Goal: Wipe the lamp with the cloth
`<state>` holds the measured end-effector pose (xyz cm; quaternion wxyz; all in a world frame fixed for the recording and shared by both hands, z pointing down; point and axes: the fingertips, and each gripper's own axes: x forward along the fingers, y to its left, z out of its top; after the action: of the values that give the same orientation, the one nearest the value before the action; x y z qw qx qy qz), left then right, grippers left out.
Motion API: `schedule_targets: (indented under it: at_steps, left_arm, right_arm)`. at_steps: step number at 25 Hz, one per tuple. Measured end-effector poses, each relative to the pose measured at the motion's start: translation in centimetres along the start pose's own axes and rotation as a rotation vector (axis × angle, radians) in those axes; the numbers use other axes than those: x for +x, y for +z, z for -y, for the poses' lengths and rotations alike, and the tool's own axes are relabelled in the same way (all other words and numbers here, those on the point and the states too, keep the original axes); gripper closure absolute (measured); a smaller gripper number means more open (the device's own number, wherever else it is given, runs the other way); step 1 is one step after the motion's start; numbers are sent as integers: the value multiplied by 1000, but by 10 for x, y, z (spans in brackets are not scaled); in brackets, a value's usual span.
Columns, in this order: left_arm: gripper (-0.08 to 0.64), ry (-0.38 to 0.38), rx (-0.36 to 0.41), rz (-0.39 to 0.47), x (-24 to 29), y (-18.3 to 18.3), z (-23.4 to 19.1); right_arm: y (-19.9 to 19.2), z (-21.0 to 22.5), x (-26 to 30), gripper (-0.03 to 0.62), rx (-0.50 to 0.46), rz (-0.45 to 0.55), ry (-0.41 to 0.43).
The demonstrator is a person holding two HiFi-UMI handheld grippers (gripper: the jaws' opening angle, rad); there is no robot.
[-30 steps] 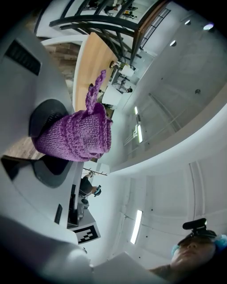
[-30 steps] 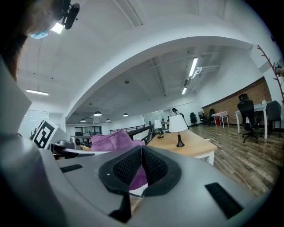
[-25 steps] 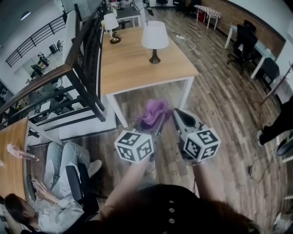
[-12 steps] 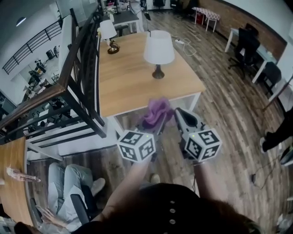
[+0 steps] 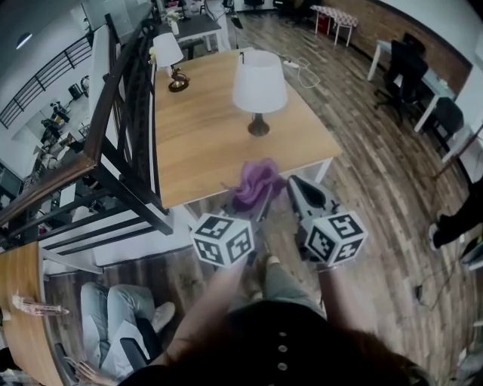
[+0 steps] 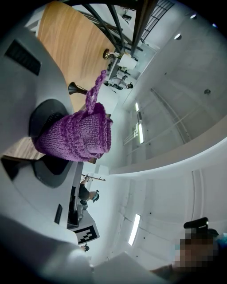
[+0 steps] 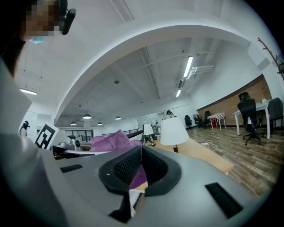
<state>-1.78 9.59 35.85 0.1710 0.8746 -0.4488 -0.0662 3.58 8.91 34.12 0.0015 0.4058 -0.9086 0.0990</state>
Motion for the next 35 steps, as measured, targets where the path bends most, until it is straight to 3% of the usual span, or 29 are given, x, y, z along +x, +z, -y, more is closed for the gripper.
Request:
schedule_targets:
  at_steps: [15, 35]
  left_arm:
    - [499, 38, 18, 9, 98, 38, -77]
    - [499, 151, 16, 70, 198, 79, -159]
  right_arm:
    - [28, 78, 112, 580, -30, 0, 35]
    - [43, 159, 232, 580, -32, -36, 179]
